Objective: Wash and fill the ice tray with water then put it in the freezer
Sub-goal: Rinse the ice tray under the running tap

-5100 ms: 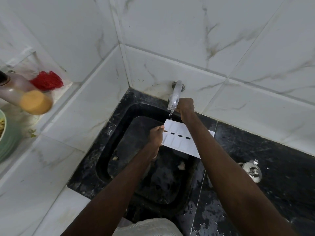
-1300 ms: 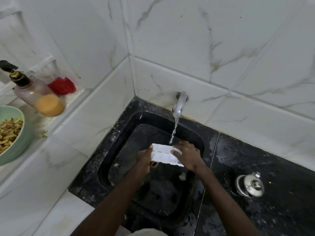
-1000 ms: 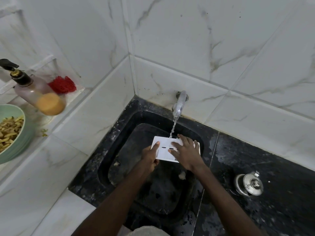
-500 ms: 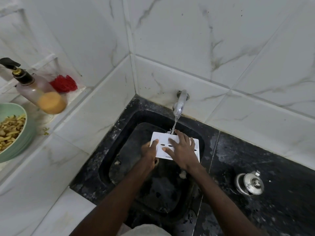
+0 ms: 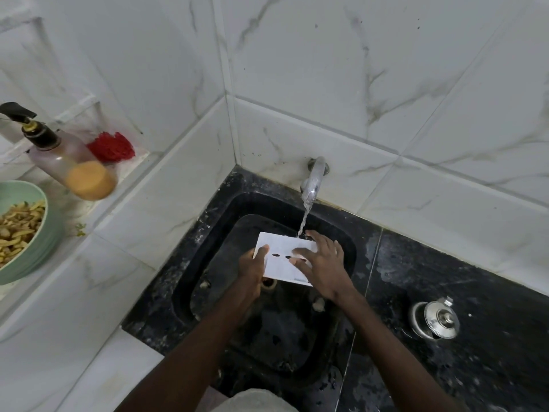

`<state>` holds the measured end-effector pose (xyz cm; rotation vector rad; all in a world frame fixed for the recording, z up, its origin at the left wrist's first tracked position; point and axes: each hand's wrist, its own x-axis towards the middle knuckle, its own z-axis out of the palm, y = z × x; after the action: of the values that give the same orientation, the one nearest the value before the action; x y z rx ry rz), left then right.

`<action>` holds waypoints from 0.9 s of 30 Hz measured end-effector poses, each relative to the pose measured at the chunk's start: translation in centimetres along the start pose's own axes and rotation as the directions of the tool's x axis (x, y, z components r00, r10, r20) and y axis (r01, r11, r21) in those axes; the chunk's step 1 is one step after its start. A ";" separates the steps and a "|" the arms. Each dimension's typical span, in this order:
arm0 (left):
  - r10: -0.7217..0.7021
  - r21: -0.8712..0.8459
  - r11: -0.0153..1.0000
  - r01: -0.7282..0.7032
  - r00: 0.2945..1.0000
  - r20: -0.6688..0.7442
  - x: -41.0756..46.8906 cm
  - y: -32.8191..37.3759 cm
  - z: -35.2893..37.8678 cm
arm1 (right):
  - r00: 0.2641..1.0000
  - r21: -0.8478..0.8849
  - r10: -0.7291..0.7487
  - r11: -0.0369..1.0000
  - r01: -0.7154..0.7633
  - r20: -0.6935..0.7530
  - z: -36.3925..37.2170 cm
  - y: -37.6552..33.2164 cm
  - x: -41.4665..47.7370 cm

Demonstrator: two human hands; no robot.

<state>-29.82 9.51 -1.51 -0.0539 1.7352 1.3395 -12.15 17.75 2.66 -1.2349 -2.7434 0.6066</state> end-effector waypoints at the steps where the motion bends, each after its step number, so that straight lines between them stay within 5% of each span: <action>1: 0.006 -0.005 1.000 -0.006 1.000 -0.008 -0.1 0.1 -0.2 | 0.999 0.004 0.030 1.000 -0.030 -0.033 -0.1 0.4 -0.1; 5: 0.006 -0.030 1.000 -0.007 0.999 -0.033 -0.2 0.3 -0.5 | 0.986 0.042 0.116 0.993 -0.112 -0.118 -0.3 1.1 0.0; 13: -0.012 -0.037 0.999 0.011 1.000 -0.026 -0.1 0.2 -0.2 | 0.999 -0.026 0.041 0.999 -0.041 0.021 0.6 0.0 0.2; 21: 0.003 -0.038 0.999 -0.004 1.000 -0.020 -0.6 0.9 0.1 | 0.996 -0.121 0.091 0.988 -0.093 -0.021 0.3 -0.5 0.5; 27: -0.007 0.001 1.000 0.007 0.999 -0.038 0.2 0.7 -1.6 | 1.000 0.010 -0.023 1.000 0.023 -0.005 0.1 0.4 -0.3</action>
<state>-31.33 8.64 -1.15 -0.0851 1.7657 1.3400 -11.67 17.76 2.41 -1.1992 -2.7429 0.6131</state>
